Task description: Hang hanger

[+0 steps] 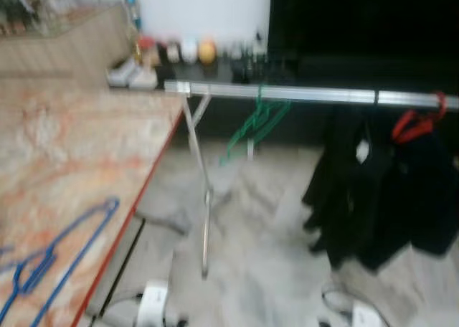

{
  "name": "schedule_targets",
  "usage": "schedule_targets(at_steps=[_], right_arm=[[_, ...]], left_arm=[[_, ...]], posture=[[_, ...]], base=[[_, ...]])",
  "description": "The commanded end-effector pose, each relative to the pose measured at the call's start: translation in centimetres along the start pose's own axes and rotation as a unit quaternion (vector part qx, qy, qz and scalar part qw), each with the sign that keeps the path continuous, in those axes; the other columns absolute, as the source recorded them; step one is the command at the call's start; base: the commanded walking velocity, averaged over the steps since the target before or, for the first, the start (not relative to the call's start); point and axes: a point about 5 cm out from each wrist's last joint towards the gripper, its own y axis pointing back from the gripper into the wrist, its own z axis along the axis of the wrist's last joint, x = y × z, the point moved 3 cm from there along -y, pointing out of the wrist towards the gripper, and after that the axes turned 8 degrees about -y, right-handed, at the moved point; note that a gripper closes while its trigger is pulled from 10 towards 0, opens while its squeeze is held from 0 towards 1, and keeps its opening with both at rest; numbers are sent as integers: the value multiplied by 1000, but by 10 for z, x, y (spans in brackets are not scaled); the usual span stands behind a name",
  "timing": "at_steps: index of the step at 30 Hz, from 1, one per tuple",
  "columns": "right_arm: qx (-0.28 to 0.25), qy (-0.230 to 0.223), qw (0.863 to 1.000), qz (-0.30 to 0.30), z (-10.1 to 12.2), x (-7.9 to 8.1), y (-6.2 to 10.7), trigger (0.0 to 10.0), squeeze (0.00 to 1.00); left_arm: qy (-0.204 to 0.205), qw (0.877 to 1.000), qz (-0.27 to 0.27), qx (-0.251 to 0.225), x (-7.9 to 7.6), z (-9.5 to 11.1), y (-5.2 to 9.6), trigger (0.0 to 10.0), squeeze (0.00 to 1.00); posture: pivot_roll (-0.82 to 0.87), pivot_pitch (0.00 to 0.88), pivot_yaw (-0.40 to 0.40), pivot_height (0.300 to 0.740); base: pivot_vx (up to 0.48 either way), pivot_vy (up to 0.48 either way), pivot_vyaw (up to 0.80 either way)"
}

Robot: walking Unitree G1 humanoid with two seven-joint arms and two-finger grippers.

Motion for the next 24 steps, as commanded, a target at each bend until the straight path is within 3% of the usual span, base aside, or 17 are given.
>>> schedule_targets(at_steps=[1, 11, 24], right_arm=[[9, -8, 1000, 10, -7, 10, 0, 10000, 0], [8, -6, 1000, 10, -6, 9, 0, 10000, 0], [-5, -7, 1000, 11, 0, 12, -1, 10000, 0]], left_arm=[[-9, 1000, 14, 10, 12, -6, 3, 10000, 0], [-9, 1000, 15, 10, 12, -6, 3, 10000, 0], [-7, 1000, 11, 10, 11, -6, 3, 10000, 0]], posture=[[-50, 0, 39, 740], [-51, 0, 38, 740], [-52, 0, 38, 740]], base=[[296, 0, 0], [293, 0, 0], [0, 0, 0]])
